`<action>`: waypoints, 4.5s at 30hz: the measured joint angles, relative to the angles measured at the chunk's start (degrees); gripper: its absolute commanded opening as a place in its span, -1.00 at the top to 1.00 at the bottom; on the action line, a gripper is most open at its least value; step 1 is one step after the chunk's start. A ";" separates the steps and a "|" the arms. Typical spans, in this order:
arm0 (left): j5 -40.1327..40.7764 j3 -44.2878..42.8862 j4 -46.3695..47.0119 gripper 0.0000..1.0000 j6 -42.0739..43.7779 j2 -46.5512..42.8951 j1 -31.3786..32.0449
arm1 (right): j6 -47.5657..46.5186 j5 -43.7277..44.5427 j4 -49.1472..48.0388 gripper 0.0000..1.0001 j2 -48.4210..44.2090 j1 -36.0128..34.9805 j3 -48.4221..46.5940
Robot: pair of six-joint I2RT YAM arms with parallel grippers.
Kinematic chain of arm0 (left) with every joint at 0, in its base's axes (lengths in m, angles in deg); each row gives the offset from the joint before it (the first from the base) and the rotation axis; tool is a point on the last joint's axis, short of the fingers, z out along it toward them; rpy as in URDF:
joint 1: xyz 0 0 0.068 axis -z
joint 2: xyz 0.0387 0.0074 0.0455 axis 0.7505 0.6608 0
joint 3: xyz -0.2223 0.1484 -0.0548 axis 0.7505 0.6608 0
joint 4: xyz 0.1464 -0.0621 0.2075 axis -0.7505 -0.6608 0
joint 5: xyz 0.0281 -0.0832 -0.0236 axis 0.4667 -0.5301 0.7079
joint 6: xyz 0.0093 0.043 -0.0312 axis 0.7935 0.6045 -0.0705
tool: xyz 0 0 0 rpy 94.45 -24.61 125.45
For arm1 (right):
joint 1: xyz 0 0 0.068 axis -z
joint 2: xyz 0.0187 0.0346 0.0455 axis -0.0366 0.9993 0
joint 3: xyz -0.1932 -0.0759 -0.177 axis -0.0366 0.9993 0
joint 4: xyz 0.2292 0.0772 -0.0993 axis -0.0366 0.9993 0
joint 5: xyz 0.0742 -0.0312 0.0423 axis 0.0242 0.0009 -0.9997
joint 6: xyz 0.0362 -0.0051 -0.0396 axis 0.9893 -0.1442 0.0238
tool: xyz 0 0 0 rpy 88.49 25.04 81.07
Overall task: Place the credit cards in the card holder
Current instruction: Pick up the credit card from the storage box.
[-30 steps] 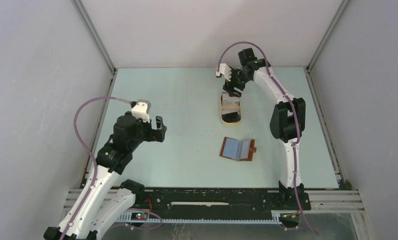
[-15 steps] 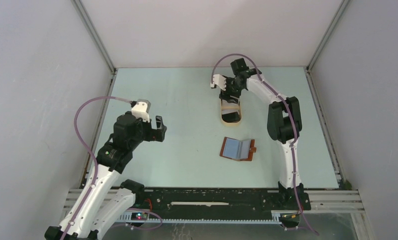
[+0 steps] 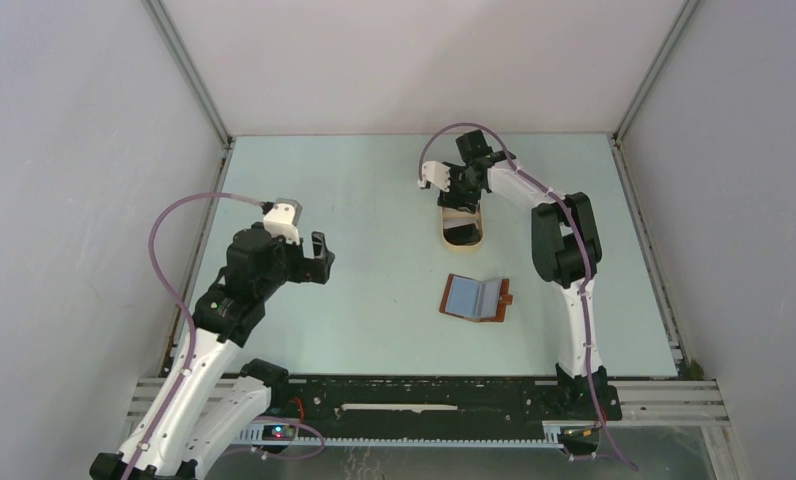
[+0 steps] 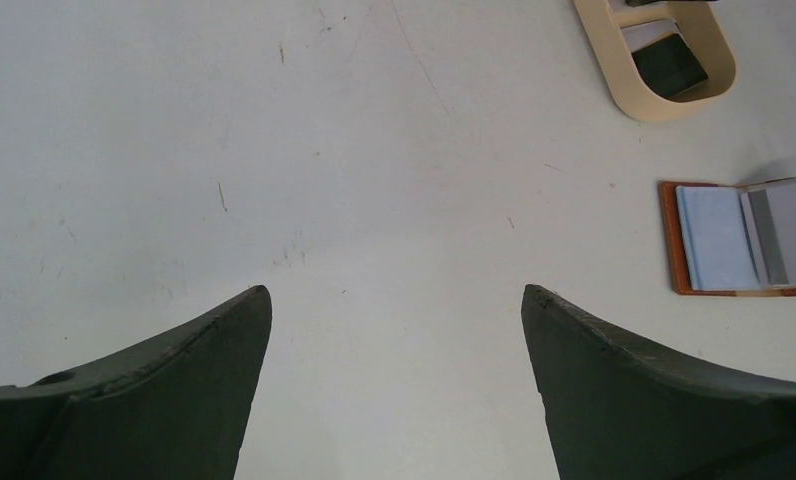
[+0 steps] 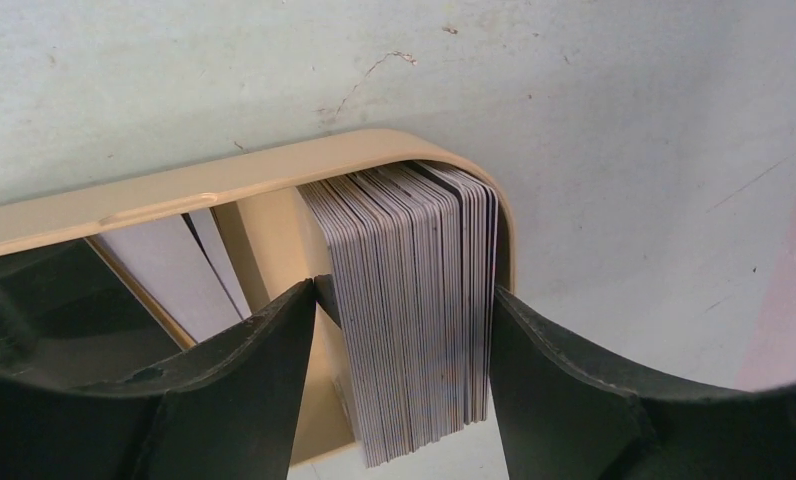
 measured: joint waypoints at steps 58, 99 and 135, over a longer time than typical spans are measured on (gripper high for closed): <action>-0.48 0.00 0.00 -1.00 0.00 0.04 -0.07 | 1.81 -0.57 0.31 0.05 -3.50 0.59 0.85; -1.46 0.00 0.02 -1.00 0.02 0.42 -0.55 | 2.10 -3.32 3.26 0.72 -5.62 1.95 2.27; -15.82 2.16 5.92 -0.99 -2.64 -5.09 -1.03 | 11.52 -23.41 19.04 1.00 -20.72 5.11 2.16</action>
